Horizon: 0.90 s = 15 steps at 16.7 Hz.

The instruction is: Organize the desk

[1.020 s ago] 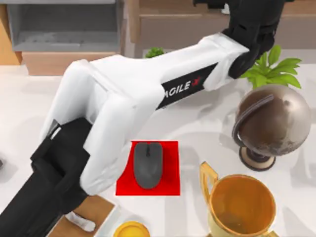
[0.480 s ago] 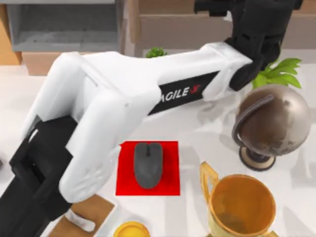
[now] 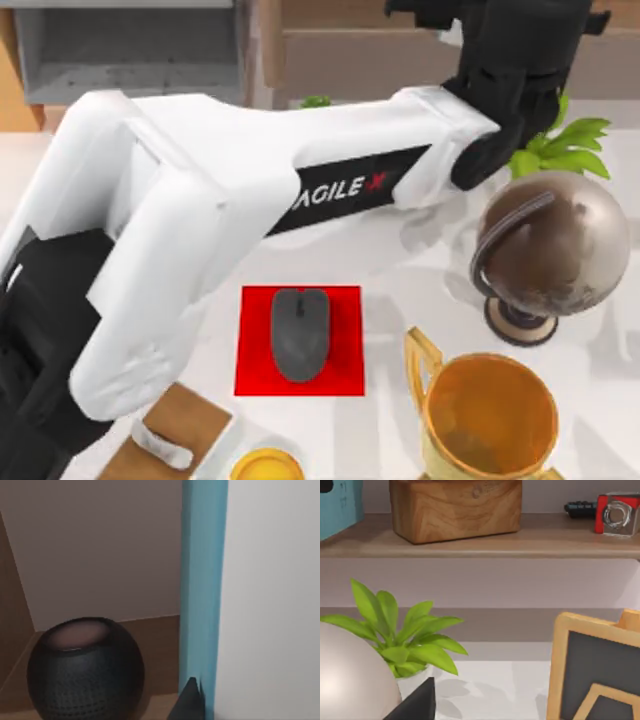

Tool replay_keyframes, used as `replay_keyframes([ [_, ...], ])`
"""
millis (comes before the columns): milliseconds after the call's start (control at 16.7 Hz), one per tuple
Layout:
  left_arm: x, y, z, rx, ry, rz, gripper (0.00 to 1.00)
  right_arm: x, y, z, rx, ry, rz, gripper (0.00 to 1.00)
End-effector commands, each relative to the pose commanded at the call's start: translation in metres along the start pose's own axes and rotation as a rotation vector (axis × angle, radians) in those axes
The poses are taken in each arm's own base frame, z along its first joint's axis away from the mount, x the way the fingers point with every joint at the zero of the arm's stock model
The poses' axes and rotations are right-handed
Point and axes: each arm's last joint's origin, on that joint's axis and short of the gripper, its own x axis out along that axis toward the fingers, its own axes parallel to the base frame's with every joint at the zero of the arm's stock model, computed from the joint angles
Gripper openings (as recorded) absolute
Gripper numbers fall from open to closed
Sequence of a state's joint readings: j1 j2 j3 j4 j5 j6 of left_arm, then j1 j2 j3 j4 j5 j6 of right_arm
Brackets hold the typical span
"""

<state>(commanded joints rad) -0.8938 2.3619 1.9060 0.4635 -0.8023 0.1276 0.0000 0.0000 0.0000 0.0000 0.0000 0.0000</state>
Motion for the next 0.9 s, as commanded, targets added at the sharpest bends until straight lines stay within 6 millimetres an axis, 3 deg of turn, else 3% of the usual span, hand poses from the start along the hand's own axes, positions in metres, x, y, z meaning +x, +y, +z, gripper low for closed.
replay_keyframes([
  [180, -0.025, 0.018, 0.005, 0.162, 0.019, -0.048, 0.00, 0.000, 0.000, 0.000, 0.000, 0.000, 0.000, 1.00],
  [420, -0.062, 0.061, 0.000, 0.435, 0.050, -0.110, 0.00, 0.000, 0.000, 0.000, 0.000, 0.000, 0.000, 1.00],
  [660, -0.095, 0.119, -0.027, 0.737, 0.100, -0.158, 0.00, 0.000, 0.000, 0.000, 0.000, 0.000, 0.000, 1.00],
  [900, -0.115, 0.182, -0.065, 1.015, 0.171, -0.183, 0.00, 0.000, 0.000, 0.000, 0.000, 0.000, 0.000, 1.00],
])
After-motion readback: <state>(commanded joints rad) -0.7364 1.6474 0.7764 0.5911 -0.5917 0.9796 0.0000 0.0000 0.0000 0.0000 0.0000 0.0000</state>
